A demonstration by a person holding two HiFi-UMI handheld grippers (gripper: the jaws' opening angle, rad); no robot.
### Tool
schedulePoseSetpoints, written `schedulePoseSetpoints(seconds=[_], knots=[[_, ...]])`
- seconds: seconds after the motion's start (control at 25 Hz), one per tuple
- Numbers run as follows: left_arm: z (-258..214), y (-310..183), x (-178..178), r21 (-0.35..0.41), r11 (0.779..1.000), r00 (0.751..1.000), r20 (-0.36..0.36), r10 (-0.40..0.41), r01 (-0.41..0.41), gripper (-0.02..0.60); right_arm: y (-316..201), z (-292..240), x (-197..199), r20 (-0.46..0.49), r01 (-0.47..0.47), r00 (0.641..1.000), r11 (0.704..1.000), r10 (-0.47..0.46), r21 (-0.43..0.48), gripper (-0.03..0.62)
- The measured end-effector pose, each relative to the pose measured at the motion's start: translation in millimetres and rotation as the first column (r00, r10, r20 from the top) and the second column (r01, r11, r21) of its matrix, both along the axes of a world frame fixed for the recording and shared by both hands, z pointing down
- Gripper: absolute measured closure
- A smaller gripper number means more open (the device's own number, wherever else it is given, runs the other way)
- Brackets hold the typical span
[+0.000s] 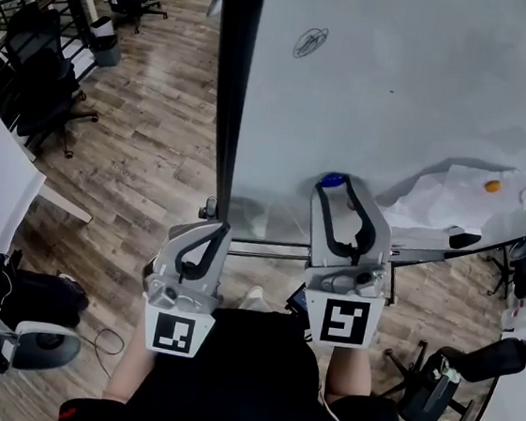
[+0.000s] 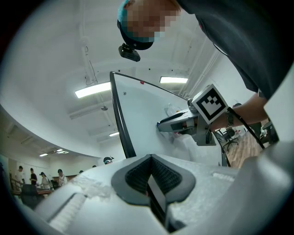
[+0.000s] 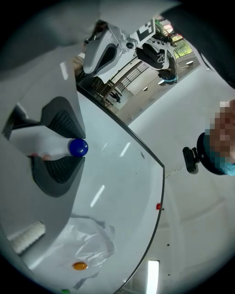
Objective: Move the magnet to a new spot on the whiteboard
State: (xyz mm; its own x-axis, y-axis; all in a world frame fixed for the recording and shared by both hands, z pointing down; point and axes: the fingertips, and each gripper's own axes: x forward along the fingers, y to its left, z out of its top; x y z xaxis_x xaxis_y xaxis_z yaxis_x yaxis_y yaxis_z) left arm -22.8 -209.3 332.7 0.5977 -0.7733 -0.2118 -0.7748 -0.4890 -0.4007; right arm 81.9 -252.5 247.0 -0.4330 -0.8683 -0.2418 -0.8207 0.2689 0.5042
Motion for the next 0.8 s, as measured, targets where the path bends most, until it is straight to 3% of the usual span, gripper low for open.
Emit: schedulePoseSetpoints(seconds=[0.8], knots=[[2.8, 0.6, -5.4, -0.011, 1.000, 1.000, -0.003, 0.005, -0.005, 0.580, -2.9, 1.7, -2.5, -0.043, -0.113, 0.993, 0.994, 0.112, -0.004, 0.468]])
